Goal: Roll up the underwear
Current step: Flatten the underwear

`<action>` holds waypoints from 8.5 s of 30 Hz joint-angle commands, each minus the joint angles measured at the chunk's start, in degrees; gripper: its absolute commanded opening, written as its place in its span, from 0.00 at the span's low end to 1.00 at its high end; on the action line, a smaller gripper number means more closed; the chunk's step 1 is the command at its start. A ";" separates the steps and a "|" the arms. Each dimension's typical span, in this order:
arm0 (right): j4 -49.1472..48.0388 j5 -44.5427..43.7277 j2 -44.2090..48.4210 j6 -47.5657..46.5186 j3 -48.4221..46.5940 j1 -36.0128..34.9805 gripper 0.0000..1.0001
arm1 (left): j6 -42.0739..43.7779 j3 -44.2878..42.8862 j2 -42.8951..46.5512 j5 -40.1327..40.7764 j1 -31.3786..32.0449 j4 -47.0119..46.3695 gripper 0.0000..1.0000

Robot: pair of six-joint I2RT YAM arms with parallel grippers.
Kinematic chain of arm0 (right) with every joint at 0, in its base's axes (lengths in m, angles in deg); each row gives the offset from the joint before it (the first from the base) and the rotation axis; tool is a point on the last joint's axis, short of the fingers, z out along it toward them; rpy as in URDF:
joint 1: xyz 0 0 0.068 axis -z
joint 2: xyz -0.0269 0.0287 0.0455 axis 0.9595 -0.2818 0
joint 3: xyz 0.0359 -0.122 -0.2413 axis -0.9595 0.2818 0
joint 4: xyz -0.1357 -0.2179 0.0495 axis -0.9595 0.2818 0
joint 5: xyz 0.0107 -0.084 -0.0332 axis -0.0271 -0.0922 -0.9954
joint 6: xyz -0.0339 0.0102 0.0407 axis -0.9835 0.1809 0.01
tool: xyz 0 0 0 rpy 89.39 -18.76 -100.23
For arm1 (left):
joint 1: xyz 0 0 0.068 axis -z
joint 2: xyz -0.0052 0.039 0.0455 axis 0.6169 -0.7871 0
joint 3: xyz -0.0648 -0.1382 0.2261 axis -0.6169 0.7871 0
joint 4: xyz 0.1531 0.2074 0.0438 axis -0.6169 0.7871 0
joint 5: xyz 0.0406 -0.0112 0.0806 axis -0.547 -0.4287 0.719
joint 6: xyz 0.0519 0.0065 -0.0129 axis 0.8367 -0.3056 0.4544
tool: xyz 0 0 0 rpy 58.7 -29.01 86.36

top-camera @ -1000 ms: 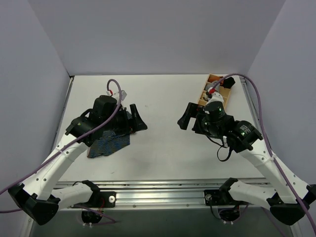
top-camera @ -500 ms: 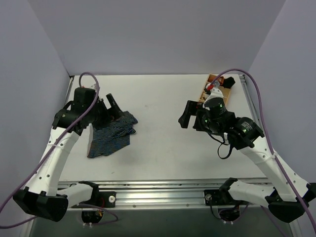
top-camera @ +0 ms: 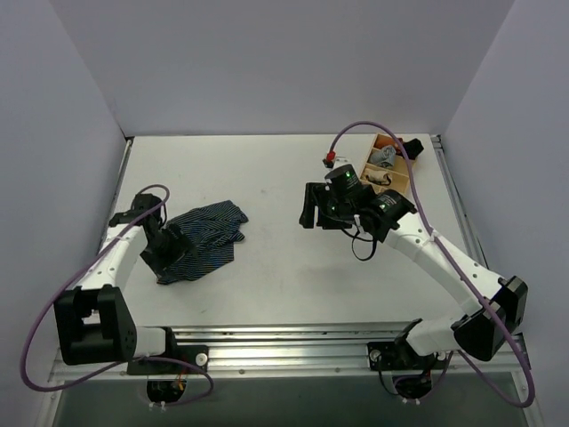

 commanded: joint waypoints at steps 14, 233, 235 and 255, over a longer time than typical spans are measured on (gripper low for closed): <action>-1.44 -0.91 8.02 -0.76 2.63 -0.02 0.52 | -1.30 7.72 -18.20 -5.10 1.40 -17.81 0.47; -19.36 1.56 -12.45 6.61 18.36 -16.00 0.35 | 6.43 -31.91 -38.24 -4.13 15.38 -15.35 0.52; -19.63 0.94 -14.29 7.23 18.62 -19.08 0.35 | 7.66 -33.66 -40.69 -4.75 15.20 -15.71 0.51; -14.45 -10.75 -15.63 8.64 18.28 -25.86 0.27 | 10.83 -35.61 -47.48 -7.04 14.06 -16.41 0.15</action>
